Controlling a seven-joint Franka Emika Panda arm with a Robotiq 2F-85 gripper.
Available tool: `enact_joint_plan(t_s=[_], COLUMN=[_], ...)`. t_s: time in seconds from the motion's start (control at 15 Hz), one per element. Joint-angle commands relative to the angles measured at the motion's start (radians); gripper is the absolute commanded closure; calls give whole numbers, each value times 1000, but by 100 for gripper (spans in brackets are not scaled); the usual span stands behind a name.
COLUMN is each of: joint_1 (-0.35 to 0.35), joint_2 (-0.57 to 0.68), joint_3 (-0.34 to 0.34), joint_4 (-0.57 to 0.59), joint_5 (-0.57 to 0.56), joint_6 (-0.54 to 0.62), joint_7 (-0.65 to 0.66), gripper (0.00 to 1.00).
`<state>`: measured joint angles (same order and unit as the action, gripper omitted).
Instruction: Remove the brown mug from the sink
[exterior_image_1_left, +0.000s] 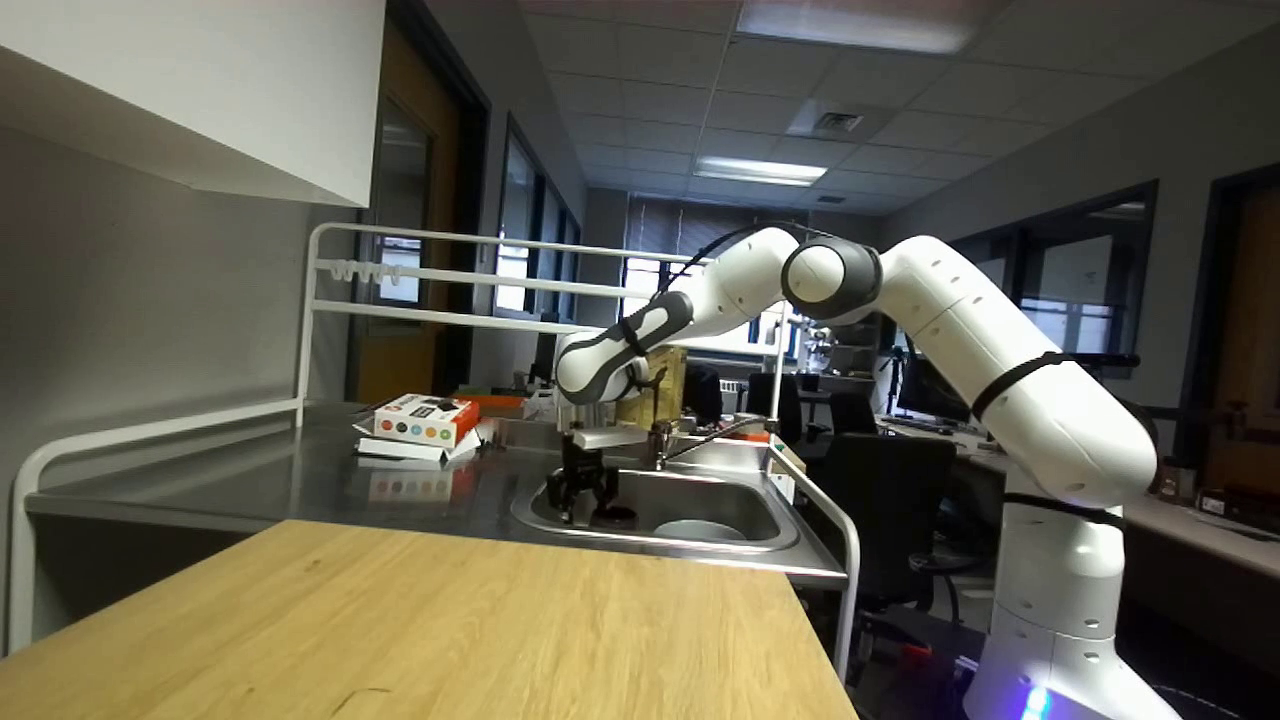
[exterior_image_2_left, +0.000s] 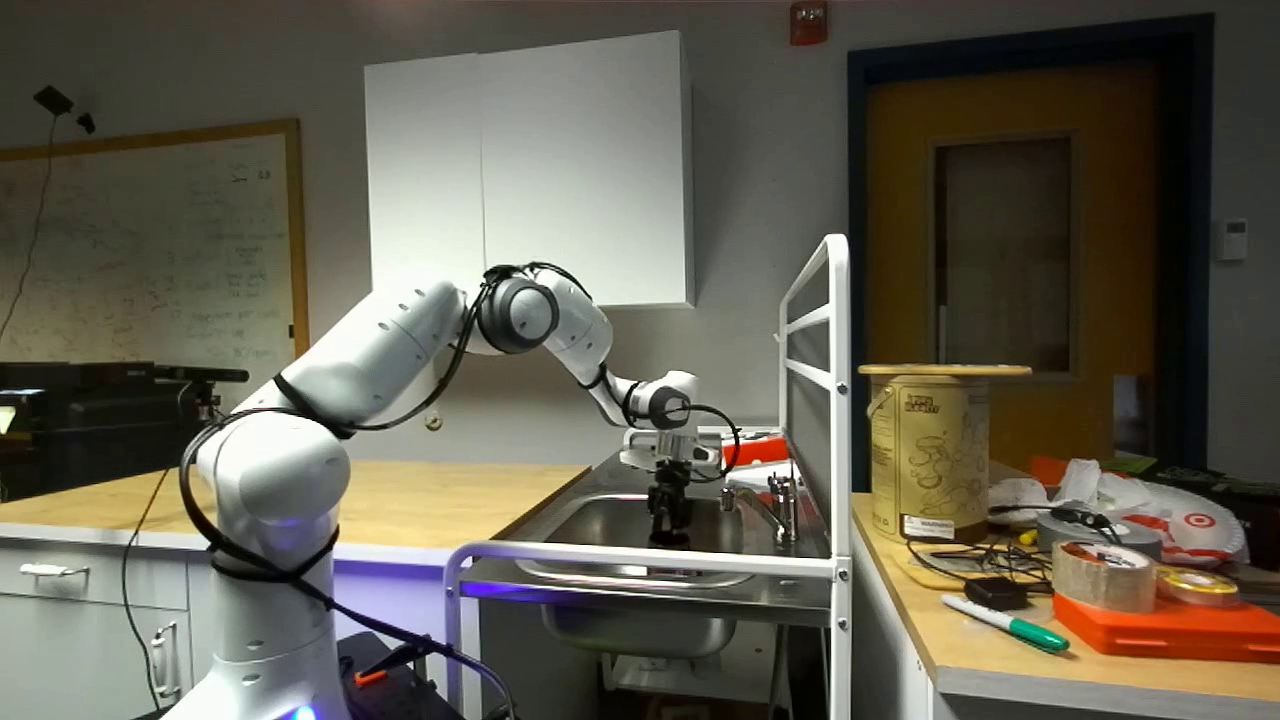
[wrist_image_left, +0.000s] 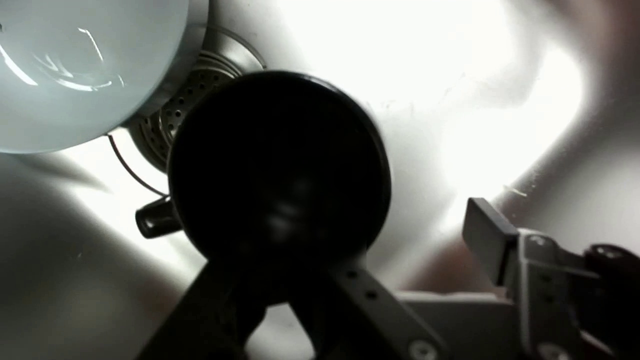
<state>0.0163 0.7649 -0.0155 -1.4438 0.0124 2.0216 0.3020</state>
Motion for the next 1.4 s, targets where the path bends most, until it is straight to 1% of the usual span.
enact_joint_plan(t_s=[0.0,0.27,0.33,0.47,0.53,0.6,0.8,1.13,1.33], joint_1=[4,5,6,12,14,19,44,102,124], joint_2=[47,63,66,63,59,54,17,-107,-200], joint_3=[-10,-14,-16,-22,-26,-30,-47,-84,-90], joint_4=[87,119,125,130,130,128,91,2,-29], joint_5=[21,20,19,14,9,6,-15,-51,-65], joint_6=[-49,-70,-73,-84,-89,-93,-103,-140,-155], joint_7=[-8,-5,-2,10,15,23,61,161,195], gripper=[57,88,94,99,98,94,95,95,95])
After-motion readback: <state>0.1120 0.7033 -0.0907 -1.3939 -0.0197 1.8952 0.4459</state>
